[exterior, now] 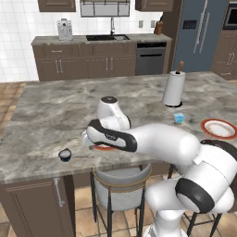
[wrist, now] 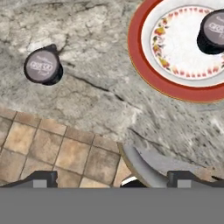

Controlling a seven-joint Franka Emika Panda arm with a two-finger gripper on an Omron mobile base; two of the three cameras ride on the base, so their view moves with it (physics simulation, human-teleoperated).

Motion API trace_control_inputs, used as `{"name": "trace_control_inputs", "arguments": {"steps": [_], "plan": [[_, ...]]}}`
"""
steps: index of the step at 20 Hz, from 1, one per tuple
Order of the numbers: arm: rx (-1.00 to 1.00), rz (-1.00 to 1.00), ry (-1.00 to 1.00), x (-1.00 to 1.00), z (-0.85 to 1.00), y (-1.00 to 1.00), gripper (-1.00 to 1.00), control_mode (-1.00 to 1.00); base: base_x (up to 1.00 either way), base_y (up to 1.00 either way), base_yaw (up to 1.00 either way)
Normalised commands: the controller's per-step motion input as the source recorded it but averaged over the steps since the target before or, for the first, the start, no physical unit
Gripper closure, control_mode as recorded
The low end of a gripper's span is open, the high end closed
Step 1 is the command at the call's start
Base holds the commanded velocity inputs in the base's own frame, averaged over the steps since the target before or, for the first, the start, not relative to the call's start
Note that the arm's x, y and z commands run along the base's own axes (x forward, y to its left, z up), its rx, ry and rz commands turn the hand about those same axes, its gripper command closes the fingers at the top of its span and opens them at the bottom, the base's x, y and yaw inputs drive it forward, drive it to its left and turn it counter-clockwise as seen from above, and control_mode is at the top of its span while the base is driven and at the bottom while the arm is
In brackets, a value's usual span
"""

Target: Place two yogurt containers on each plate.

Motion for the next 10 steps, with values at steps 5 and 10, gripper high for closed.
{"name": "trace_control_inputs", "arguments": {"steps": [5,10], "plan": [[-0.08,0.12,0.03,-0.27,0.0,0.84,-1.0,-1.0,0.0,0.0,0.0],[-0.1,0.03,0.0,0.07,-0.03,0.71,-1.0,-1.0,0.0,0.0,0.0]]}}
